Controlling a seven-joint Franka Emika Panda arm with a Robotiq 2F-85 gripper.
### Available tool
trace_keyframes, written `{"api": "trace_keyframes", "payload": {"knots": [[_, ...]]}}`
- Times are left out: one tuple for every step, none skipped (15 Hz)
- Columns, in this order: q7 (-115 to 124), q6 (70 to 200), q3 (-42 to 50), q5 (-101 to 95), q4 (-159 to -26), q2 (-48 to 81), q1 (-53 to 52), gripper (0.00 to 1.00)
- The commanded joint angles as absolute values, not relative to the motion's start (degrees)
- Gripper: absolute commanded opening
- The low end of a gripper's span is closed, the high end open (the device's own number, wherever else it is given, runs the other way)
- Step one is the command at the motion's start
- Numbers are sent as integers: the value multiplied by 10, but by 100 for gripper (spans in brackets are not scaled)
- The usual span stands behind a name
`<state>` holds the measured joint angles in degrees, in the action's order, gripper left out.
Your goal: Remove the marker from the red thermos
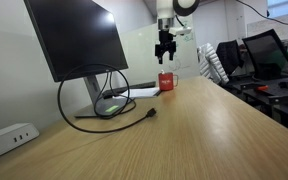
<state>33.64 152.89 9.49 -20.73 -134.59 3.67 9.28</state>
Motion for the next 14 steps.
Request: {"api": "trace_keyframes", "payload": {"knots": [[501,1550,130,-297,-1323,62,78,99],[532,1548,137,-321,-1318,67,74,95],[556,1540,141,-338,-1311,73,70,91],[575,1538,143,-353,-1308,77,67,81],[587,1536,144,-361,-1306,82,63,73],[597,1535,145,-367,-1304,86,59,70],[602,1533,145,-370,-1303,91,55,66],[607,1532,145,-371,-1301,96,52,71],[605,1531,145,-368,-1299,101,48,73],[609,1531,146,-369,-1297,105,44,73],[607,1530,147,-366,-1294,111,41,74],[610,1529,150,-369,-1292,114,37,73],[609,1528,152,-367,-1289,119,35,71],[610,1527,155,-368,-1287,122,32,66]]}}
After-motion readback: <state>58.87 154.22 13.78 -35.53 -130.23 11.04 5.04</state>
